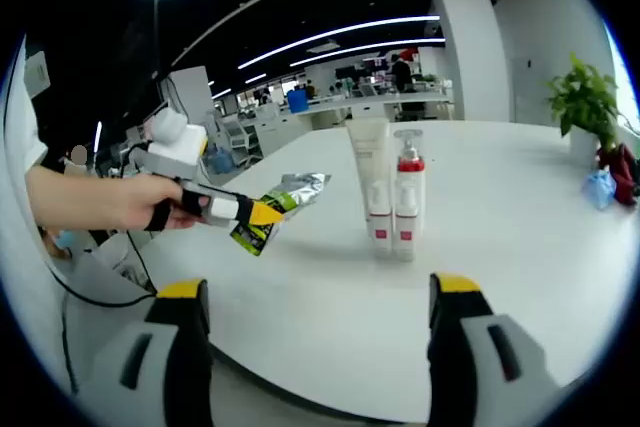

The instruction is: Arrange the skincare products in the storage area until every visible bottle or jar stands upright without overlapping.

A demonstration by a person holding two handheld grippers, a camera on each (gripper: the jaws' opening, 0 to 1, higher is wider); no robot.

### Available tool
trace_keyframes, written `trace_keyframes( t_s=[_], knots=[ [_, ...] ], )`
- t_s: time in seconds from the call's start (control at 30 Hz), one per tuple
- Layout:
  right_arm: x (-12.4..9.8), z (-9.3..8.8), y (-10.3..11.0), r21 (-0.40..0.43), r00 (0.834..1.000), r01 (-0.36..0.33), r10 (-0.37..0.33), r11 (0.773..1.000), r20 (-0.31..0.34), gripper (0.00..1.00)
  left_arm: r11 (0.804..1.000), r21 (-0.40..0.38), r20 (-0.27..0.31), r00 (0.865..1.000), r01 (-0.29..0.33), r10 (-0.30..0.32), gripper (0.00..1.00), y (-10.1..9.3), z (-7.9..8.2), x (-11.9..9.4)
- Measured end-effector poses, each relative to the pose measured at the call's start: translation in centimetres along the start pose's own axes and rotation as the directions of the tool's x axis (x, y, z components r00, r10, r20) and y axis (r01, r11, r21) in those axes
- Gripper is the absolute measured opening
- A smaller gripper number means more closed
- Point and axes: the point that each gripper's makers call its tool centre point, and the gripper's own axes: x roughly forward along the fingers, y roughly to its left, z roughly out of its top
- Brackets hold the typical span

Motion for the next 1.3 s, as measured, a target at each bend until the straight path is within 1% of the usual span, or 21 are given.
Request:
trace_keyframes(
  t_s=[0.13,0.3,0.37,0.43,0.6,0.73,0.83,1.0,1.1,1.13,1.23,1.3],
  knots=[
    [0.0,0.0,0.3,0.004,1.000,-0.016,0.016,1.000,0.001,0.89,1.000,0.013,0.015,1.000,0.011,-0.011,0.14,-0.6,-0.1,-0.8],
    [0.0,-0.1,0.8,-0.003,0.999,-0.045,0.045,0.999,-0.005,0.86,0.999,0.018,0.037,0.999,0.027,-0.027,0.14,-1.8,-0.1,-2.4],
    [0.0,-0.2,1.1,-0.006,0.998,-0.058,0.058,0.998,-0.011,0.83,0.999,0.033,0.046,0.998,0.037,-0.039,0.14,-2.2,-0.2,-2.9],
    [0.0,-0.2,1.3,-0.008,0.998,-0.065,0.064,0.998,-0.013,0.79,0.998,0.045,0.055,0.997,0.046,-0.049,0.14,-2.8,-0.3,-3.5],
    [-0.1,-0.3,1.7,-0.021,0.997,-0.077,0.077,0.997,-0.021,0.76,0.996,0.049,0.076,0.994,0.070,-0.074,0.14,-3.9,-0.4,-4.7],
    [-0.2,-0.1,2.1,0.023,0.993,-0.118,0.118,0.993,-0.013,0.74,0.995,0.038,0.096,0.990,0.097,-0.100,0.14,-4.9,-0.3,-5.4],
    [-0.3,-0.1,2.2,0.065,0.990,-0.140,0.141,0.988,-0.014,0.70,0.992,0.037,0.102,0.987,0.125,-0.128,0.14,-5.7,-0.4,-5.8],
    [-0.4,0.3,2.9,0.099,0.982,-0.188,0.189,0.977,-0.002,0.62,0.985,0.043,0.106,0.980,0.165,-0.168,0.14,-6.9,-0.4,-6.1],
    [-0.1,1.3,3.6,0.142,0.974,-0.225,0.223,0.964,0.032,0.58,0.981,0.040,0.107,0.976,0.188,-0.192,0.14,-7.5,-0.5,-6.2],
    [0.2,2.0,3.9,0.172,0.969,-0.247,0.240,0.954,0.062,0.58,0.979,0.045,0.107,0.973,0.200,-0.204,0.14,-7.8,-0.5,-6.3],
    [0.9,3.3,4.1,0.209,0.960,-0.274,0.257,0.939,0.109,0.53,0.974,0.050,0.111,0.968,0.222,-0.226,0.14,-8.5,-0.4,-6.7],
    [1.6,4.3,4.1,0.248,0.955,-0.288,0.260,0.925,0.142,0.53,0.970,0.050,0.113,0.963,0.239,-0.243,0.14,-8.9,-0.4,-7.0]
  ],
)
